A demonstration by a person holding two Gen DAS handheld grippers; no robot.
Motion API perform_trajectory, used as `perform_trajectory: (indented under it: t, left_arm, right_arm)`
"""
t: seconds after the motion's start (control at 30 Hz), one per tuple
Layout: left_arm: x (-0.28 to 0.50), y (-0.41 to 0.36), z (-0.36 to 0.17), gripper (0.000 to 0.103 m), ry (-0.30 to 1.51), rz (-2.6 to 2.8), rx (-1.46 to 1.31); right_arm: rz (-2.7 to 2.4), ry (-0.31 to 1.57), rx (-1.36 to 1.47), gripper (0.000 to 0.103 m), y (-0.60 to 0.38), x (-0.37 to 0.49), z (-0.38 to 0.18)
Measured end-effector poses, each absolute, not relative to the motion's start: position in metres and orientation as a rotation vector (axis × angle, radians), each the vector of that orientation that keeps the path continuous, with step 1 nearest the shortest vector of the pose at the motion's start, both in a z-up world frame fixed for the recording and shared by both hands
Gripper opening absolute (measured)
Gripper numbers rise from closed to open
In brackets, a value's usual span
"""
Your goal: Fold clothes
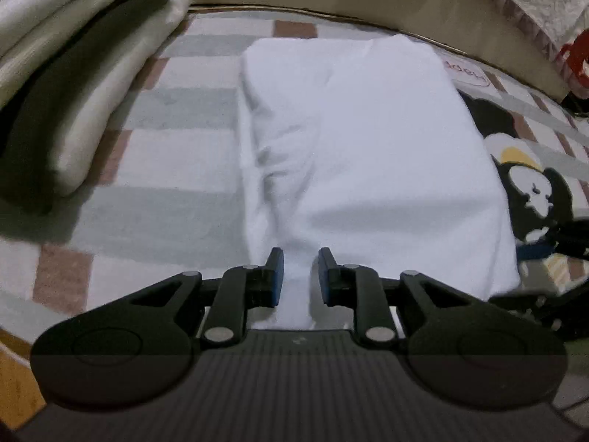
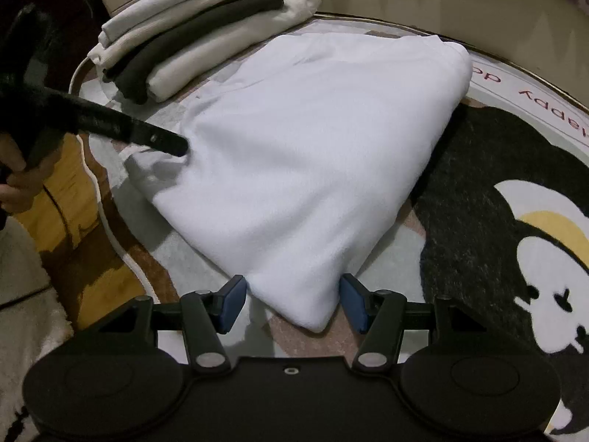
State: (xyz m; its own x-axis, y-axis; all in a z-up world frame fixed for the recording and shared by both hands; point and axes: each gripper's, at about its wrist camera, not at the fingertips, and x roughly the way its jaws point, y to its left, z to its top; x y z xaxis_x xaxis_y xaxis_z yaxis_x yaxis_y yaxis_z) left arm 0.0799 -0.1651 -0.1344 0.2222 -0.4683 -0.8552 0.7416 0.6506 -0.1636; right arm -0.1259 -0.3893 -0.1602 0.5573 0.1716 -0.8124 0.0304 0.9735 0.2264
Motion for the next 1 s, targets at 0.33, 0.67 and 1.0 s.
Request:
perform_trajectory:
  t: [0.33,0.67,1.0]
  left_arm:
    - [0.126,-0.14,-0.11,0.03,0.984,-0.832,-0.086]
    - [0.134,-0.22,-0.145,0.029,0.885,-0.833,0.156]
    - [0.149,-0.209,-0.168,0.034,0.945,-0.845,0.009]
  right_arm:
    - [-0.002,0.82,0.282,0.061,-0.431,-0.134,-0.125]
    - [-0.131,0.73,0.477,0.061,-0.502,-0.048,-0.137]
    - [-0.216,0.682,0.676,0.016,-0.549,0.019,-0.165]
